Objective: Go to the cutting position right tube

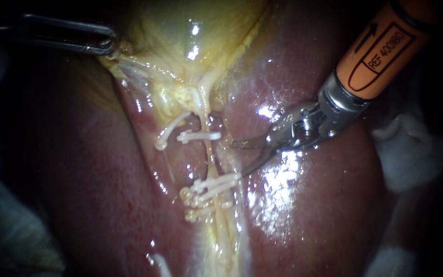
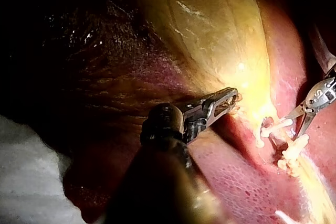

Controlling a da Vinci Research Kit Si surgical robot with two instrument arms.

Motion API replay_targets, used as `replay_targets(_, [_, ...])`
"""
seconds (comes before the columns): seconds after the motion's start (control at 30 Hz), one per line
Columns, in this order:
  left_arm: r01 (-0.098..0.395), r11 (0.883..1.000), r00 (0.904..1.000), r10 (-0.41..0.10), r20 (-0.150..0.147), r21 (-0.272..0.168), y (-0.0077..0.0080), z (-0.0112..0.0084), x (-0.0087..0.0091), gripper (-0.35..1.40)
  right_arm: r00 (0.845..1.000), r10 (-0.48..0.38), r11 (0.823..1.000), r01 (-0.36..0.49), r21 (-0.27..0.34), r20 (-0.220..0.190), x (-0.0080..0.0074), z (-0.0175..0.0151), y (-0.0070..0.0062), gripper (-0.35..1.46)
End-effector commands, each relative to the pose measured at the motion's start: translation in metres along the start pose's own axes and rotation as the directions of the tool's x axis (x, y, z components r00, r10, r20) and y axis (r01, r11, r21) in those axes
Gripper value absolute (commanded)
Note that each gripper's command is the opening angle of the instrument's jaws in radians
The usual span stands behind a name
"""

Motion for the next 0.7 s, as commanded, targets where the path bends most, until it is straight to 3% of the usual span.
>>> replay_targets(0.03, [0.000,1.000,1.0000,0.000,0.000,0.000,0.0000,0.0000,0.0000,-0.35,1.000,0.002,1.000,-0.002,0.001,0.000,0.0001,-0.0003,0.0000,1.42])
replay_targets(0.17, [0.000,1.000,1.0000,0.000,0.000,0.000,0.0000,0.0000,0.0000,-0.35,1.000,0.007,1.000,-0.007,0.008,-0.010,0.0007,-0.0013,-0.0002,1.44])
replay_targets(0.37, [0.000,1.000,1.0000,0.000,0.000,0.000,0.0000,0.0000,0.0000,-0.35,0.997,0.024,0.998,-0.020,0.055,-0.072,0.0015,-0.0034,-0.0005,1.44])
replay_targets(0.7, [0.000,1.000,1.0000,0.000,0.000,0.000,0.0001,-0.0001,0.0000,-0.35,0.982,0.069,0.986,-0.040,0.163,-0.178,0.0013,-0.0061,-0.0003,1.44])
